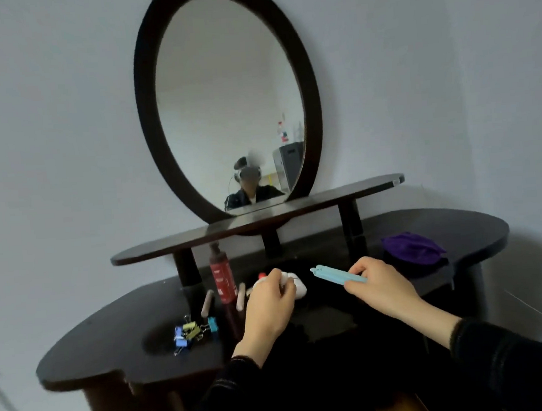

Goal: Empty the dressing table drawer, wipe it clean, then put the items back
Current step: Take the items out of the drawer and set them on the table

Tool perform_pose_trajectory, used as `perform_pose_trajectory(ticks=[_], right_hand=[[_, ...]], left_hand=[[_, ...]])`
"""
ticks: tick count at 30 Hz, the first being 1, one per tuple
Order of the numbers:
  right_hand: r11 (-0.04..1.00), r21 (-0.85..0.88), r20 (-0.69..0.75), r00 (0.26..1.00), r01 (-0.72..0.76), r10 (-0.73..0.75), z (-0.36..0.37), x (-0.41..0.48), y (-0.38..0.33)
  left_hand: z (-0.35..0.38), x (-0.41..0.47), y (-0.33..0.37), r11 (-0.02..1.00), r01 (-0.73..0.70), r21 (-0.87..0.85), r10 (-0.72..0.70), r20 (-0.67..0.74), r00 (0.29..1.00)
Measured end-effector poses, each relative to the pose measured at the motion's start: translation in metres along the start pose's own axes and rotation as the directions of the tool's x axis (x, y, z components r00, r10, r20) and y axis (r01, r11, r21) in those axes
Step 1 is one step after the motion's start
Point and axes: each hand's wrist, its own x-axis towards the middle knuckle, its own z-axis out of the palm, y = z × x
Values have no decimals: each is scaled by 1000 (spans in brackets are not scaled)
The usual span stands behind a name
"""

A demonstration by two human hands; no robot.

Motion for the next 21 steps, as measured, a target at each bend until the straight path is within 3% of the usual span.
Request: perform_pose_trajectory(ticks=[6, 12, 17, 19, 21], right_hand=[[959, -273, -57, 996, -80, 67, 35, 51, -9], [887, -439, 18, 988, 144, -152, 68, 67, -22], [911, -370, -8, 979, 185, -203, 65, 61, -17], [954, -260, -58, 984, 149, -170, 62, 59, -14], [994, -42, -106, 989, 102, -106, 56, 59, -12]], left_hand=[[13, 14, -17, 994, -36, 100, 33, 23, 999], [14, 13, -18, 986, -16, 163, 13, 20, 1000], [10, 10, -11, 993, -38, 112, 34, 36, 999], [10, 8, -9, 989, -67, 129, 62, 43, 997], [9, 7, -9, 983, -101, 155, 92, 65, 994]])
